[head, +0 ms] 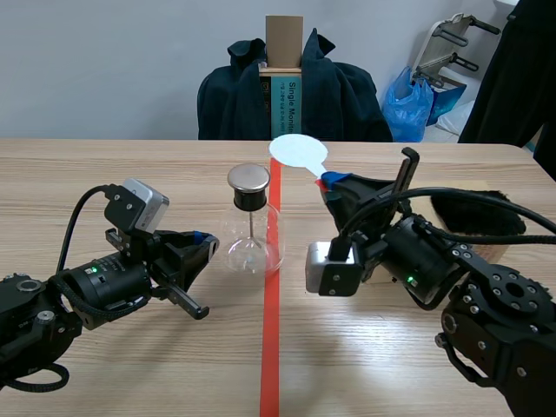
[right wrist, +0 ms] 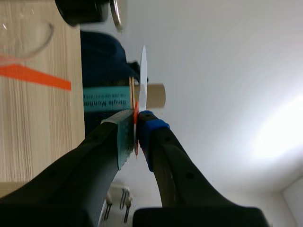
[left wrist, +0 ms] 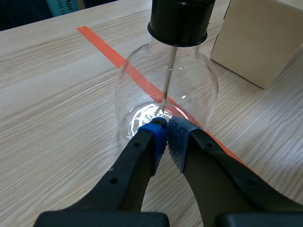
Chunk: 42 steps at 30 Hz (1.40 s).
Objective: Do the electroscope experiment.
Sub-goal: 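Move the plate toward and away from the electroscope, then put the plate down on the right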
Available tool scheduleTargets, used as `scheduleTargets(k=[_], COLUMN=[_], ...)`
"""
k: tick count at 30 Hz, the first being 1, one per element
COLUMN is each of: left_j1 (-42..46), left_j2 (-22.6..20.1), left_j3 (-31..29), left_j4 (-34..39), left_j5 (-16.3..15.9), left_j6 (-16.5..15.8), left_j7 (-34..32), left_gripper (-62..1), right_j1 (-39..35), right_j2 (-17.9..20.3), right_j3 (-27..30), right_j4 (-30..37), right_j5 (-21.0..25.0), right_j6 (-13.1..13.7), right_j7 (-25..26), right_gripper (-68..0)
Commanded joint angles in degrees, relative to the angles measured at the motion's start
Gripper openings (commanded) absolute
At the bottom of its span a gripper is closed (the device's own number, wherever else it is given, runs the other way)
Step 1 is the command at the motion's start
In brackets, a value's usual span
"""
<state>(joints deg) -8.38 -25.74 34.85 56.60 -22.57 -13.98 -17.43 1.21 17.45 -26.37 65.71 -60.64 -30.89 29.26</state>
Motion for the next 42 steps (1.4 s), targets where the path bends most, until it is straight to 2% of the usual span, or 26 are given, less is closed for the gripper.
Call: scheduleTargets(k=[1,9,16,18,21,25,30,33,37,42], left_j1=[0.0,0.0,0.0,0.0,0.0,0.0,0.0,0.0,2.2,11.1], left_j2=[0.1,0.1,0.1,0.1,0.1,0.1,0.1,-0.1,-2.0,-6.0], left_j3=[-0.4,-0.4,-0.4,-0.4,-0.4,-0.4,-0.4,-0.4,-0.9,-5.4], left_j4=[1.0,1.0,1.0,1.0,1.0,1.0,1.0,1.2,3.4,12.3], left_j5=[-0.4,-0.4,-0.4,-0.4,-0.4,-0.4,-0.4,-0.4,-0.4,-0.4], left_j6=[-0.1,-0.1,-0.1,-0.1,-0.1,-0.1,0.1,1.2,1.4,3.5], left_j7=[-0.8,-1.2,-1.2,-1.2,-1.2,-1.2,-1.2,-1.2,-1.2,-1.2], left_gripper=[-55.8,-55.8,-55.8,-55.8,-55.8,-55.8,-55.8,-55.8,-55.8,-55.2], right_j1=[0.7,0.7,0.7,0.7,0.7,0.1,-2.5,-4.9,-8.8,-14.4], right_j2=[0.0,0.0,0.4,1.2,2.8,6.8,12.6,14.8,15.6,15.6], right_j3=[0.4,0.4,0.4,0.4,0.4,0.6,2.6,4.7,7.2,7.8], right_j4=[0.6,0.6,0.6,0.6,1.4,6.0,15.1,19.4,22.3,22.4], right_j5=[0.4,0.4,0.5,1.6,5.0,9.2,15.3,16.4,16.5,15.5], right_j6=[-0.8,-0.8,-1.6,-3.7,-8.8,-14.0,-14.0,-14.0,-14.0,-14.0], right_j7=[-1.5,-9.3,-11.1,-10.8,-9.6,-9.6,-10.3,-11.2,-11.3,-11.3], right_gripper=[-66.7,-66.7,-66.7,-66.7,-66.7,-66.7,-66.7,-66.7,-66.7,-66.7])
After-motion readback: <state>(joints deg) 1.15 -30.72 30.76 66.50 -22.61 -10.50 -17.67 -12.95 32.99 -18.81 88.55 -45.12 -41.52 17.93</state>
